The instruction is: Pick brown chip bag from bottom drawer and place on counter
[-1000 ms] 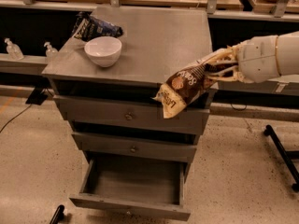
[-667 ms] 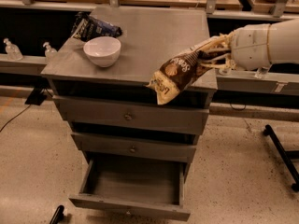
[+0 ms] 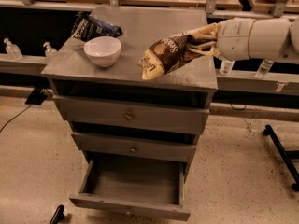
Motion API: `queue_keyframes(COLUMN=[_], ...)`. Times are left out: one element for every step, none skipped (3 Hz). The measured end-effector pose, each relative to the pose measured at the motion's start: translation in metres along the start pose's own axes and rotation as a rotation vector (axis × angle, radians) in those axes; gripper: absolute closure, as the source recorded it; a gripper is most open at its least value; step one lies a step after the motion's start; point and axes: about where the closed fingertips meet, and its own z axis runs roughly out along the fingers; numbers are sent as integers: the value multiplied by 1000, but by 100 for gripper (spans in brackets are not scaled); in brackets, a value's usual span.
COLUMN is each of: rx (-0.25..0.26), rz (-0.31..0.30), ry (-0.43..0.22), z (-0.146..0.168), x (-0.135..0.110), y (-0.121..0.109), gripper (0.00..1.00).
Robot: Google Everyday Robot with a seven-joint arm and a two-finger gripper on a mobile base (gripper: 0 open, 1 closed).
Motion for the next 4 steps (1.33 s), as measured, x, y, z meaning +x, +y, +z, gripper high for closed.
queue_keyframes(rx=[70, 135, 160, 157], rz=[44, 83, 83, 83], ry=[43, 97, 102, 99], z=[17, 31, 34, 36], x=[16, 39, 40, 39], y=[2, 17, 14, 14], gripper=[100, 100, 85, 61])
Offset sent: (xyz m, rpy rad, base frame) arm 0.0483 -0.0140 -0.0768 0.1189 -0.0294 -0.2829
